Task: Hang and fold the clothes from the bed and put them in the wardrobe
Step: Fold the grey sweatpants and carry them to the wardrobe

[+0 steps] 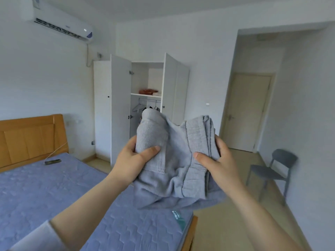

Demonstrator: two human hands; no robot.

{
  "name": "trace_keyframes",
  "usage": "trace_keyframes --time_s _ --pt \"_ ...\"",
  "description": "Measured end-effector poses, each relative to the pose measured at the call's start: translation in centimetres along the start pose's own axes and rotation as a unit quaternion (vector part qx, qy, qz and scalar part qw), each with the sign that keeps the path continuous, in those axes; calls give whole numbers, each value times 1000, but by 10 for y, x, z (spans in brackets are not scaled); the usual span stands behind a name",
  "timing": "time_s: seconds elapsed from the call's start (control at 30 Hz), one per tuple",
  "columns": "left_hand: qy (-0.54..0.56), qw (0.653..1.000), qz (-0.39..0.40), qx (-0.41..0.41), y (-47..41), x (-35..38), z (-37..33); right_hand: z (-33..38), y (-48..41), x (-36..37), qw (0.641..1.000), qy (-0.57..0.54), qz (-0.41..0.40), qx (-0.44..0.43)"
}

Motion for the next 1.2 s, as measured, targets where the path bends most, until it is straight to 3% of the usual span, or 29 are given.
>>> trace_keyframes --time_s 0.4,0.53,0.87,1.2 --pt "86 992 95 8 -157 155 78 -81 -136 -108 993 49 -102 25" --pt "87 992 93 5 -195 218 107 -117 -182 -157 992 40 -122 21" --pt "84 992 97 9 -308 358 162 -193 -327 -258 995 36 -88 2" --pt "80 993 88 24 -450 424 257 -282 -480 -276 995 40 -88 -5"
Point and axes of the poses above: each hand's wrist, its own y-axis away from the middle knuckle, its own x-axis out of the palm, z = x × y, the point moved 8 cm from there along -y, towards the middle knuckle, and after that the axes turned 9 degrees about x, right-handed, at the moved point
